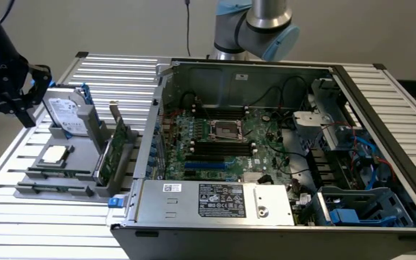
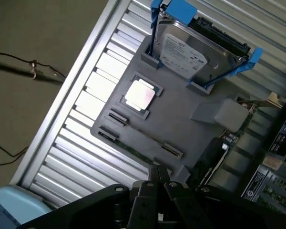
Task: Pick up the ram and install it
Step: 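Pick up the ram and move it above insertion slot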
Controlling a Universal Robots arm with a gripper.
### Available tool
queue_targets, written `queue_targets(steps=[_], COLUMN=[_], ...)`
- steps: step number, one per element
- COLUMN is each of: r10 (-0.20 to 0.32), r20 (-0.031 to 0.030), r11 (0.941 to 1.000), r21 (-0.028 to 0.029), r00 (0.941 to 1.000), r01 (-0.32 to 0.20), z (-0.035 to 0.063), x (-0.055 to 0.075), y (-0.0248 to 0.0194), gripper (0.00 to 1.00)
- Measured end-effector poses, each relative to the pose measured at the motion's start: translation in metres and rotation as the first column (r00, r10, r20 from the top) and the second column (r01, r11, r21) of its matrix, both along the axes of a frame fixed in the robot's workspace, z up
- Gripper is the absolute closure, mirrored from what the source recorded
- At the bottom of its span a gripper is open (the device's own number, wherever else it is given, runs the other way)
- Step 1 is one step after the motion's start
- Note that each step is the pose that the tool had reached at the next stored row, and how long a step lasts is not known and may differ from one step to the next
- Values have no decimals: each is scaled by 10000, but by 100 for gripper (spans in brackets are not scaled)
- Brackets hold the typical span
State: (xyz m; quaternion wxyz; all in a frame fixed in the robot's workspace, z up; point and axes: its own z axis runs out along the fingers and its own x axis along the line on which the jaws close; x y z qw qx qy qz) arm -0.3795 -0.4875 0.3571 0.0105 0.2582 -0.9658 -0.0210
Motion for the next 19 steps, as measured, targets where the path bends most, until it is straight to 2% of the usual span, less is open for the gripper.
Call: queue_targets(steps=[5,10,13,16,19], r10=[905,1806,2334,2871,3383], r20=[0,0,0,0,0], r11=[9959,9836,9724,9579,9411], r21=[0,-1,0,0,0], r00=[9959,9836,9724,9579,9411], r01=[-905,-1806,-2334,-2871,-3383], z=[-5,-10,-13,-16,-20], x=[0,0,0,0,0], y=[0,0,0,0,0], gripper=[89,89,89,89,89])
